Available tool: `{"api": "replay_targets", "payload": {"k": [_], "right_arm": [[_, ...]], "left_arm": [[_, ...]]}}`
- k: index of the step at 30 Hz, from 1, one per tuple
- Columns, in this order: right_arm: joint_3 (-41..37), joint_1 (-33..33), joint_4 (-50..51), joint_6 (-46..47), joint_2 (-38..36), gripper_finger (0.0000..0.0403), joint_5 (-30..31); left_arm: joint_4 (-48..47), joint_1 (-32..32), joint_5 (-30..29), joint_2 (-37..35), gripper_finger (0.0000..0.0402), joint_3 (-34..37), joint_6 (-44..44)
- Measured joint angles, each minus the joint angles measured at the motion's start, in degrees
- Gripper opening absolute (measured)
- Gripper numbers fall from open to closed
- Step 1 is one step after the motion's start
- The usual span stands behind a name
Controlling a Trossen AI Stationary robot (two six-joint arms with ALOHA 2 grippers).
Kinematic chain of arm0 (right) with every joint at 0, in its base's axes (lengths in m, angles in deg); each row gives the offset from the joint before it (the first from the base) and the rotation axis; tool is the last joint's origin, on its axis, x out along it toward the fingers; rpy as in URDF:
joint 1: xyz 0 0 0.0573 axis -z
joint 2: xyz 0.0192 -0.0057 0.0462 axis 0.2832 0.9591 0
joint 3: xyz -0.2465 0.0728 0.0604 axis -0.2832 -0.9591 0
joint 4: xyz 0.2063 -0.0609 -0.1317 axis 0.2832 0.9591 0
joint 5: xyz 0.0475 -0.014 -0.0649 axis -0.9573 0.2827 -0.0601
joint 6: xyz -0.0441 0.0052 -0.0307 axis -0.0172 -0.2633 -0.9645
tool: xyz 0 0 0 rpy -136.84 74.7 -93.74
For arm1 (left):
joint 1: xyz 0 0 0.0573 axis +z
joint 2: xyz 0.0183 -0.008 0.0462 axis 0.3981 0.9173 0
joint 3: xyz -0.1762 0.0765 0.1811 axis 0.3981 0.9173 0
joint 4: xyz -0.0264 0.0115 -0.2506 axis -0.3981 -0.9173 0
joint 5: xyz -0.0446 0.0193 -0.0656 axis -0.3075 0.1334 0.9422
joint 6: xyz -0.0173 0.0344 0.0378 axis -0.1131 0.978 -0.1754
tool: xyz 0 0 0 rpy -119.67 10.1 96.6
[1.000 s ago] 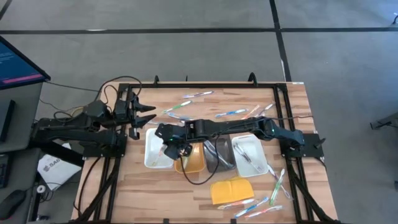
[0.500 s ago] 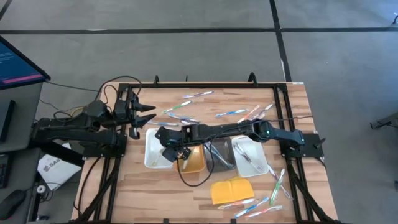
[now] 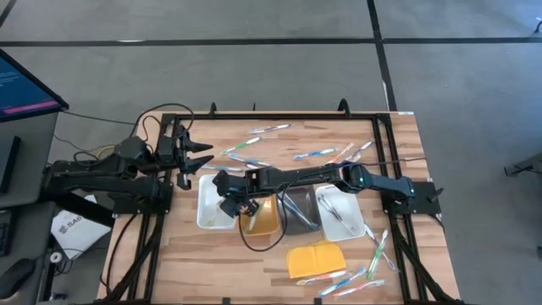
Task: Pick & Place Toothbrushes
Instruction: Put the orange toothbrush into the left white bin, then adjust the left white bin
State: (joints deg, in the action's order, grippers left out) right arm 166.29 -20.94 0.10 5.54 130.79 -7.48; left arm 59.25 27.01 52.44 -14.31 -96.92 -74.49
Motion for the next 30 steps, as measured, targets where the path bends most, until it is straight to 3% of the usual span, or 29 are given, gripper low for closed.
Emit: {"api": "replay_targets", "payload": {"k": [11, 30], "right_arm": [[0.0, 0.02, -1.17, 0.53, -0.02, 0.0097, 0.1], [0.0, -0.02, -4.64, 0.5, -0.07, 0.0102, 1.42]], "left_arm": [[-0.11, 0.0, 0.0, 0.0, 0.0131, 0.0, 0.01], [-0.14, 0.0, 0.03, 0.0, 0.0131, 0.0, 0.02]]}}
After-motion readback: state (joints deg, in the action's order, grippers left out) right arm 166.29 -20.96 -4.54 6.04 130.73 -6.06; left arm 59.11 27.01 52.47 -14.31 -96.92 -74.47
